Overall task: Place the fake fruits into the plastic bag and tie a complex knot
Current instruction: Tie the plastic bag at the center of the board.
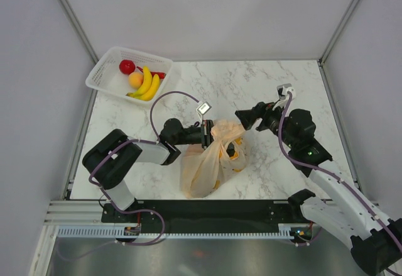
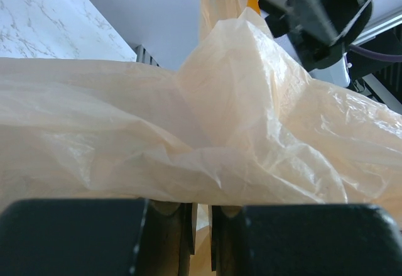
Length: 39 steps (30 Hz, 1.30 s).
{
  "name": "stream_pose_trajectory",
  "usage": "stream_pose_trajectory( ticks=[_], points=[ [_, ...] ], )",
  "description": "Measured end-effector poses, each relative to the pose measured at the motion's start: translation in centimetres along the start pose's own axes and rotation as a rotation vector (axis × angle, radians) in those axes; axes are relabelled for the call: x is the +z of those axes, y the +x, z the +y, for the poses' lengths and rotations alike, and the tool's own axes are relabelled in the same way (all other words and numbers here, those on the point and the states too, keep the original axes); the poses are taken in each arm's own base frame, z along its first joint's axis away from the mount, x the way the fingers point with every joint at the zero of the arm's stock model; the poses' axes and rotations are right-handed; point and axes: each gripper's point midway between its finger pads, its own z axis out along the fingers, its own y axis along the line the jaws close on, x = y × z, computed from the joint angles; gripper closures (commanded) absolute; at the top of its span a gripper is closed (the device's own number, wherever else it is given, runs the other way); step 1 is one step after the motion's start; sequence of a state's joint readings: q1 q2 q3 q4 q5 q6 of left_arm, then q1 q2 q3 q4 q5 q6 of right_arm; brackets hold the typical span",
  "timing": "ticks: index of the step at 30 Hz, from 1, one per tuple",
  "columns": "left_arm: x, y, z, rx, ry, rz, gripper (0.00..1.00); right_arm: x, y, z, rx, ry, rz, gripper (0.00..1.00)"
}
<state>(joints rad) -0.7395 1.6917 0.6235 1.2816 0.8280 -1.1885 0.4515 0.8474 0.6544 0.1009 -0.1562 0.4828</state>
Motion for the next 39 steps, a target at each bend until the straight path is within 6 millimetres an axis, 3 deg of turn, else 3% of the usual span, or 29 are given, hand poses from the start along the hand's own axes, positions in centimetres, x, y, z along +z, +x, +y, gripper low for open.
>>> stream_pose_trajectory(
  ticks=[4,9,12,15,18,23,31,35,37,39],
  points=[
    [0.1,0.0,0.0,0.0,-0.001,-0.004,0.84,-0.8,-3.4,0.9,-0.077,0.026,-0.031,0.1],
    [0.1,0.0,0.0,-0.001,-0.002,-0.005,0.84,-2.9,-7.7,2.7,-0.179,0.026,-0.081,0.17],
    [0.1,0.0,0.0,-0.001,-0.002,-0.006,0.84,-4.2,-8.9,4.3,-0.2,-0.016,-0.072,0.18],
    [0.1,0.0,0.0,-0.001,-0.002,-0.006,0.84,-4.7,-9.2,6.5,-0.198,-0.1,-0.026,0.11],
    [0.1,-0.1,0.0,-0.001,-0.002,-0.006,0.84,-4.6,-8.2,7.8,-0.188,-0.17,0.044,0.09],
    [0.1,-0.1,0.0,-0.002,-0.002,-0.007,0.84,-4.5,-4.6,9.0,-0.166,-0.216,0.199,0.05],
    [0.1,0.0,0.0,-0.002,-0.002,-0.005,0.84,-4.8,0.3,15.3,-0.271,-0.267,0.344,0.06],
    [0.1,0.0,0.0,-0.003,-0.003,-0.006,0.84,-4.5,1.9,17.3,-0.363,-0.213,0.362,0.12],
    [0.1,0.0,0.0,-0.003,-0.003,-0.006,0.84,-4.2,2.6,17.5,-0.41,-0.158,0.361,0.22],
    [0.1,0.0,0.0,-0.003,-0.003,-0.005,0.84,-3.9,3.2,17.3,-0.451,-0.109,0.36,0.25]
  ],
)
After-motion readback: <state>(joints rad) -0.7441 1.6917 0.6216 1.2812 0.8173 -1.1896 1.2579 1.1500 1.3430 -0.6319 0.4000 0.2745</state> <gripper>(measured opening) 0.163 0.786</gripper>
